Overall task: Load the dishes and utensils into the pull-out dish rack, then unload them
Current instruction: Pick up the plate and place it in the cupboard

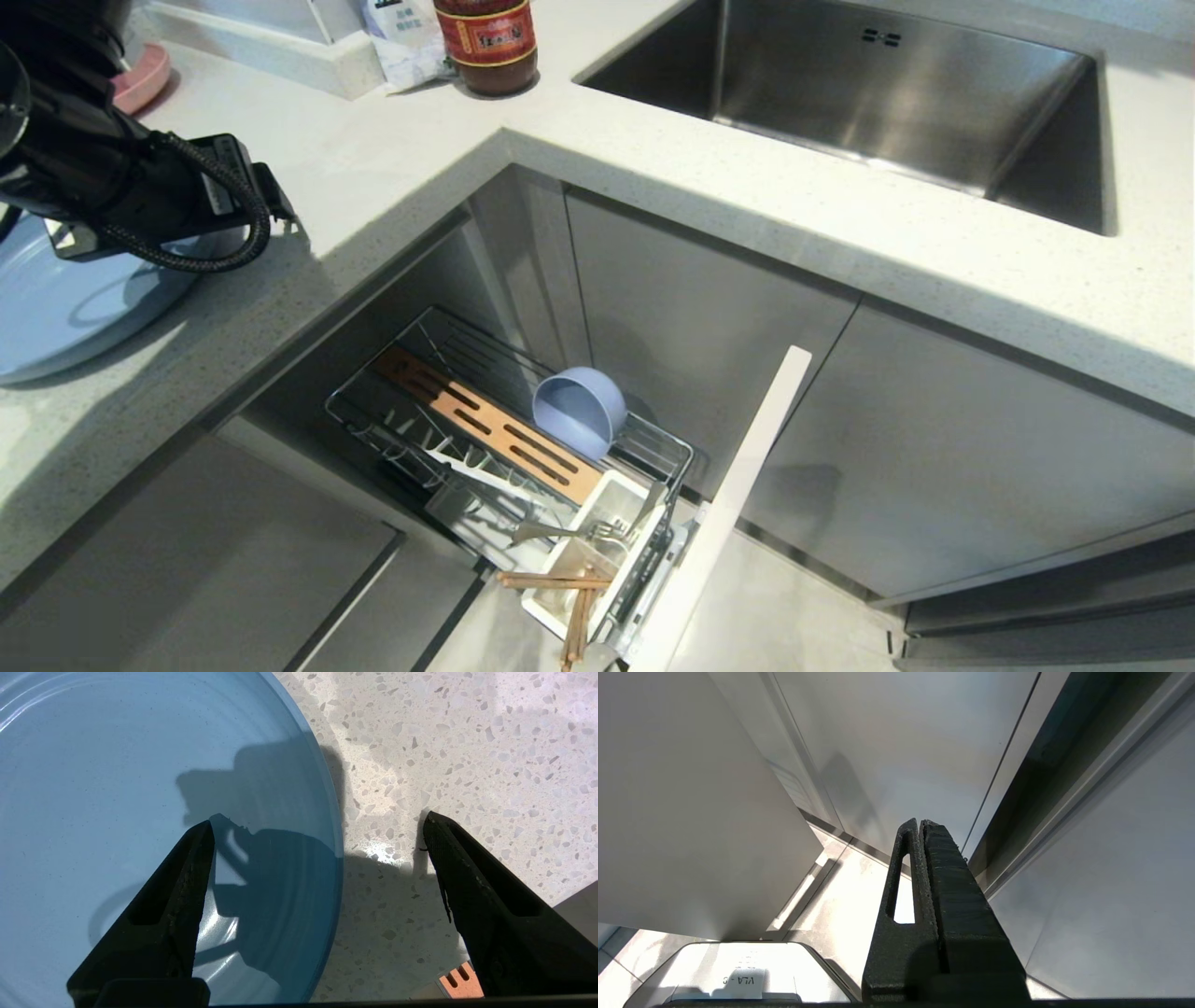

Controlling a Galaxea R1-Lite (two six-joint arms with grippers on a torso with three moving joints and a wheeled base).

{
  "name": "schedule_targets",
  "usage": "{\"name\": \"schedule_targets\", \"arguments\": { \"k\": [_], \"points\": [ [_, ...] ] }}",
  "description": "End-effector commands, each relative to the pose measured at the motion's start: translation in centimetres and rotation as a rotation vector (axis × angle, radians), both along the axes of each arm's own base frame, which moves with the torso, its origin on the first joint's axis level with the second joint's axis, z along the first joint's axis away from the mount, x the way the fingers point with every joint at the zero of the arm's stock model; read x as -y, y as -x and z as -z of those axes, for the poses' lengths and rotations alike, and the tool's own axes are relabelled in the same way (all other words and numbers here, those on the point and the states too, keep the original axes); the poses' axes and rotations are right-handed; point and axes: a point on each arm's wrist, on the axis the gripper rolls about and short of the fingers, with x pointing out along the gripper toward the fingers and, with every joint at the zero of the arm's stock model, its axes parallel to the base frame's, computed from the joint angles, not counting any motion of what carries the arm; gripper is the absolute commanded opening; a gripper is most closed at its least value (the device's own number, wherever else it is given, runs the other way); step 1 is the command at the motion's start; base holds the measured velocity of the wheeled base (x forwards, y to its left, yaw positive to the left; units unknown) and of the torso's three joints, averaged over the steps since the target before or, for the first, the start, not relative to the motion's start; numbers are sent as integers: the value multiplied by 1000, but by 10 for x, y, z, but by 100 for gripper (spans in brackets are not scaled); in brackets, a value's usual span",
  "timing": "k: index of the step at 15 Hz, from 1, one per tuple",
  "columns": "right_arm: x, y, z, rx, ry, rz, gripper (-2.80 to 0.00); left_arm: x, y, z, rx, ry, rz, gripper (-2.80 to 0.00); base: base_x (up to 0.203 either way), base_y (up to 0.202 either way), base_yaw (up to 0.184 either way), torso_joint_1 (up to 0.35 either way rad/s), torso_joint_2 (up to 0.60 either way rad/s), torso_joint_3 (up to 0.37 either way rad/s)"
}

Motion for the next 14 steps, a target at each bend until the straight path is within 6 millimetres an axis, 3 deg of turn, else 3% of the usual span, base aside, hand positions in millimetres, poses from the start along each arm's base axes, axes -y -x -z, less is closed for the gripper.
{"name": "schedule_targets", "arguments": {
  "k": [1, 10, 14],
  "points": [
    [0, 0, 0, 3, 0, -1, -280, 1, -2, 3, -11, -9, -12, -280, 0, 0, 0, 0, 0, 0],
    [0, 0, 0, 3, 0, 0, -280, 1, 0, 2, -1, -25, -35, -280, 0, 0, 0, 0, 0, 0],
    [0, 0, 0, 3, 0, 0, -280, -1, 12, -6, 32, -11, -27, -280, 0, 0, 0, 0, 0, 0]
  ]
}}
